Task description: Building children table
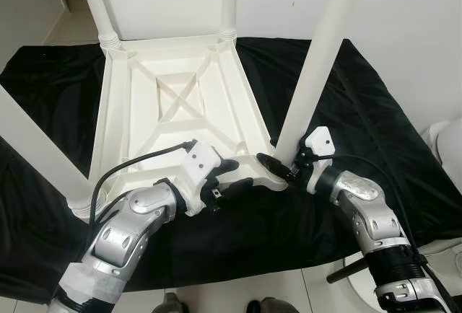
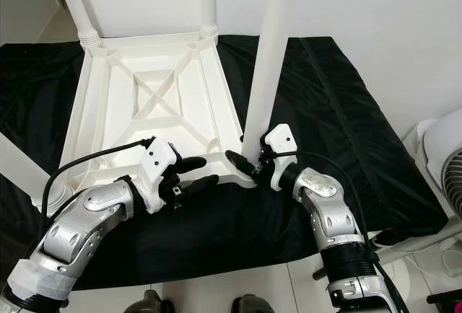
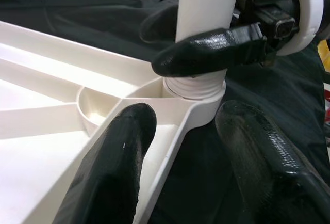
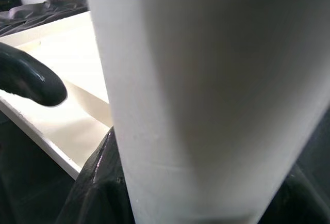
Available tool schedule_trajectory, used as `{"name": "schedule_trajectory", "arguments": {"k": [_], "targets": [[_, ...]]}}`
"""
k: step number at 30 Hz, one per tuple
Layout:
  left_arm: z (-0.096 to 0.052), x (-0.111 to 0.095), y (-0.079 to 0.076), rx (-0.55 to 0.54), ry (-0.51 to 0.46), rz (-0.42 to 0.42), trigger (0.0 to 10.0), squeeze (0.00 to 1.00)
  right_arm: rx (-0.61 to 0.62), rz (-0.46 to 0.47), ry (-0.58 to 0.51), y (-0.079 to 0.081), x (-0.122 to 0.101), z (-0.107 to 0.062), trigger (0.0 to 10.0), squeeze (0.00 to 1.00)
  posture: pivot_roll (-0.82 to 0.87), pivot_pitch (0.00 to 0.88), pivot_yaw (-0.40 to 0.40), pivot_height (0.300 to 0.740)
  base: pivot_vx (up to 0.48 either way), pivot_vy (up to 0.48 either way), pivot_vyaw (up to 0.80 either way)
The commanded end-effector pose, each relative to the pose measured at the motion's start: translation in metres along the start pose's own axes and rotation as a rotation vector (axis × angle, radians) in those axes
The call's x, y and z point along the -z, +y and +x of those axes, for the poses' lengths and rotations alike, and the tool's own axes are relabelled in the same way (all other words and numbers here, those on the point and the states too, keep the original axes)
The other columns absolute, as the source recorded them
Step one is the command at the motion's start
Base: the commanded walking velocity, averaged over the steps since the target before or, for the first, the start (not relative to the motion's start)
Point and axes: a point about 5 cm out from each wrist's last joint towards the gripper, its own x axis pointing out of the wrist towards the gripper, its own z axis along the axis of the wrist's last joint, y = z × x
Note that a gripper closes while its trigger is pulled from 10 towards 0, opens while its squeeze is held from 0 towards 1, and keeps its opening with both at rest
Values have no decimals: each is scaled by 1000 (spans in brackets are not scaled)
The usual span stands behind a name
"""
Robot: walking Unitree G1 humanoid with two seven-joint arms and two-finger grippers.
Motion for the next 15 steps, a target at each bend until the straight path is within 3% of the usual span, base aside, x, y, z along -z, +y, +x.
{"name": "schedule_trajectory", "arguments": {"k": [1, 5, 6, 10, 15], "targets": [[1, 0, -2, 48, 0, 4, 10000, 0, 11, 28, 15, 1, 8, -5, 0, 0, -96, 16, 19, 740, 0, 0, 0], [2, -1, -2, 48, -2, 5, 10000, 0, 29, 30, 6, 2, 7, -7, 0, 0, -98, 17, 20, 740, 0, 0, 0], [2, -1, -1, 47, -1, 6, 10000, 0, 51, 48, 2, 2, 7, -7, 10000, 0, -102, 18, 22, 740, 0, 0, 0], [2, -2, -1, 46, -1, 8, 10000, 0, 93, 63, 6, 3, 6, -4, 10000, 0, -103, 19, 24, 740, 0, 0, 0], [3, -4, -1, 46, -9, 22, 10000, 0, 270, 49, 34, 5, 11, 4, 10000, 0, -100, 27, 17, 740, 0, 0, 0]]}}
